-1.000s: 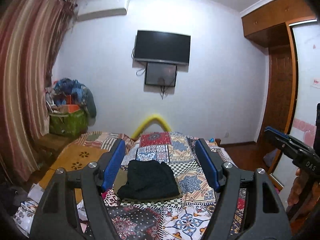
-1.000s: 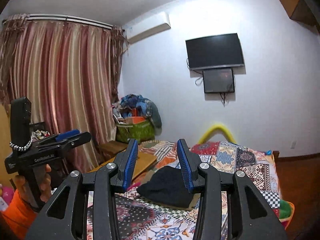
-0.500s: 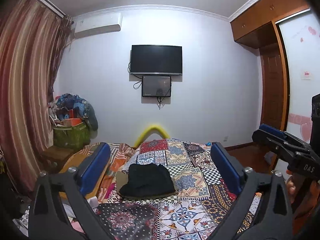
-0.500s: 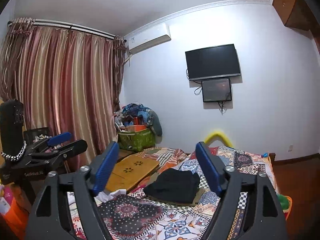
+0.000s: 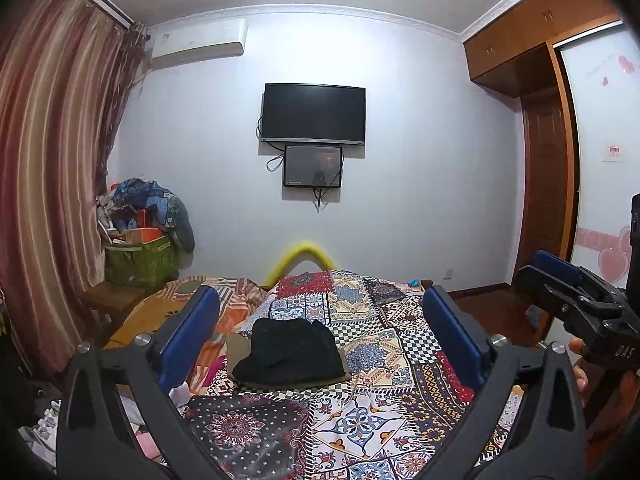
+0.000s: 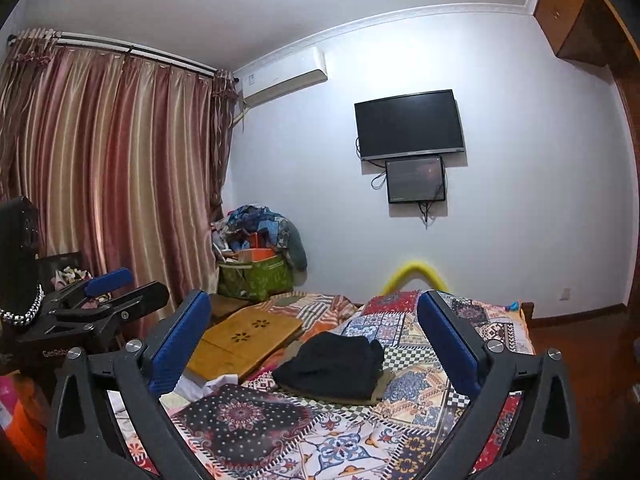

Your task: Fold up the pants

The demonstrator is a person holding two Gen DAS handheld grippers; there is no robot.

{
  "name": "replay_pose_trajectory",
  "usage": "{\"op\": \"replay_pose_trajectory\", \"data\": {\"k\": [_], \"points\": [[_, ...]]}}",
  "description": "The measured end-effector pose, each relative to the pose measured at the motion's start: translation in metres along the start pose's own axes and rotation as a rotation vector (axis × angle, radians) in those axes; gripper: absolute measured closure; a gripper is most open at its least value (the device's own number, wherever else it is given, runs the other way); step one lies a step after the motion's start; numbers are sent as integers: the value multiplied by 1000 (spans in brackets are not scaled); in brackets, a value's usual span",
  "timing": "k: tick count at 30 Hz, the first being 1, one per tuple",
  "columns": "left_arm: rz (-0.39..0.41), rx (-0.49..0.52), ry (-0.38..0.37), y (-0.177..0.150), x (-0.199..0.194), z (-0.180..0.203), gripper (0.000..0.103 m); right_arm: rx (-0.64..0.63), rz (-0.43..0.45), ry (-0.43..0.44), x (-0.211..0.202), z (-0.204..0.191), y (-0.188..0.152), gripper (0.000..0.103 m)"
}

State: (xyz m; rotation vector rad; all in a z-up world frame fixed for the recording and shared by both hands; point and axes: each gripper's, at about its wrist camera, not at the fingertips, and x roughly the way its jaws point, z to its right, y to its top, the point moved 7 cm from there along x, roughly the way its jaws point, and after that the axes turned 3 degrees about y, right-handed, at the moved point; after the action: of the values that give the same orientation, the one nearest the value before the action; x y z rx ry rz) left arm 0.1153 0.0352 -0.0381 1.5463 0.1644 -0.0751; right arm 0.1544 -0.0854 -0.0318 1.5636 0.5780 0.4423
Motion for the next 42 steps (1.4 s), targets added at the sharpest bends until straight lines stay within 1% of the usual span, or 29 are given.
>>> {"op": "replay_pose_trajectory", "data": {"k": [10,29,42], "points": [[9,30,2,-4,-1,8,0,2,-10,-5,-3,1,-1,0],[1,28,-14,-7,1,10,0,7,-19,-17,-7,5,-2,0],[-3,5,-22,-8,3,6,0,9,-22,-24,-6,9,-2,0]]}}
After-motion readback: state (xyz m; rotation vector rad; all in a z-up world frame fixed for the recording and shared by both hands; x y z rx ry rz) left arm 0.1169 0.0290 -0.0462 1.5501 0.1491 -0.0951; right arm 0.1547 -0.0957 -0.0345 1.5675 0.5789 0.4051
